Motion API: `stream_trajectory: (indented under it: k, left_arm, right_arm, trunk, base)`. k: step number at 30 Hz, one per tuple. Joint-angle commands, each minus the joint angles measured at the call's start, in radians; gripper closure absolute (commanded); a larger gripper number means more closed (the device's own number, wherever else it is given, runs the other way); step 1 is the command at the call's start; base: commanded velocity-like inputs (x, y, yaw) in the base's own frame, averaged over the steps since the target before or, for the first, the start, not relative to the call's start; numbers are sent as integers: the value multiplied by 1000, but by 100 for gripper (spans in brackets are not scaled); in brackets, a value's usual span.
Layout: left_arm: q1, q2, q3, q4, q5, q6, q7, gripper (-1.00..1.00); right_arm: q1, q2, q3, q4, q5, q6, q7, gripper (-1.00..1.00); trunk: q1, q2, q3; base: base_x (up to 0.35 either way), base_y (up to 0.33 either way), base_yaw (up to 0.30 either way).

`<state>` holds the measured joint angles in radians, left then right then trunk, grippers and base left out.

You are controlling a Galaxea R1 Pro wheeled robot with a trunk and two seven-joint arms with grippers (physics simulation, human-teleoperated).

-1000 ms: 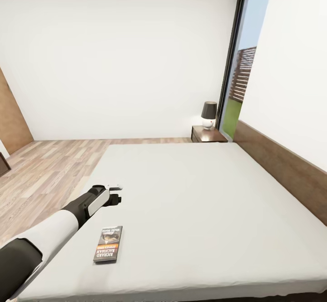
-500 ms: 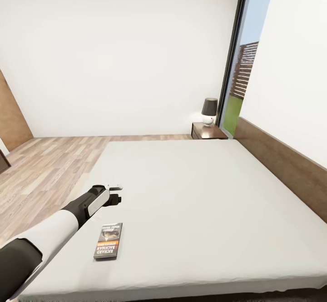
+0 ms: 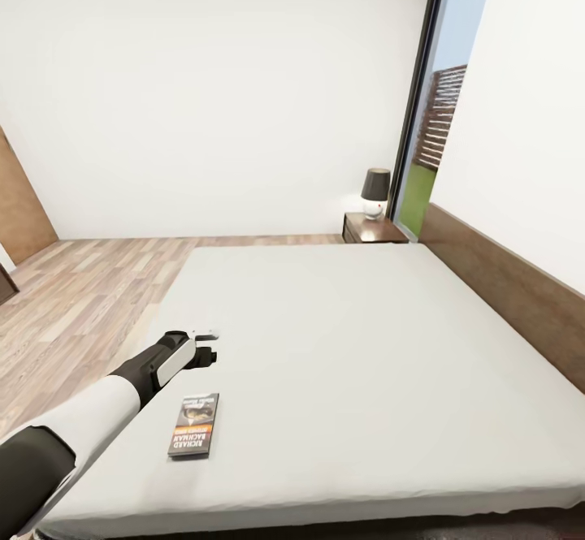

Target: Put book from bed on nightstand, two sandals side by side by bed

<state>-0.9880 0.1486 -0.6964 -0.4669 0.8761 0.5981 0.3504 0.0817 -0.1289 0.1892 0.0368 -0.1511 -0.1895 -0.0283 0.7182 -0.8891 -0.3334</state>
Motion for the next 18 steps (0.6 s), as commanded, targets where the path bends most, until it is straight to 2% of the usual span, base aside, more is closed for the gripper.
stream_trajectory:
  k: [1, 18]
  left_arm:
    - [-1, 1, -8, -3, 10, 2, 9, -100]
    - [-2, 10, -2, 0, 10, 4, -4, -100]
  right_arm:
    - [0, 0, 9, 1, -10, -5, -1, -100]
    - [0, 0, 9, 1, -10, -5, -1, -100]
  trunk:
    - [0, -1, -3]
    - [0, -1, -31]
  base:
    - [0, 0, 0]
    - [0, 0, 0]
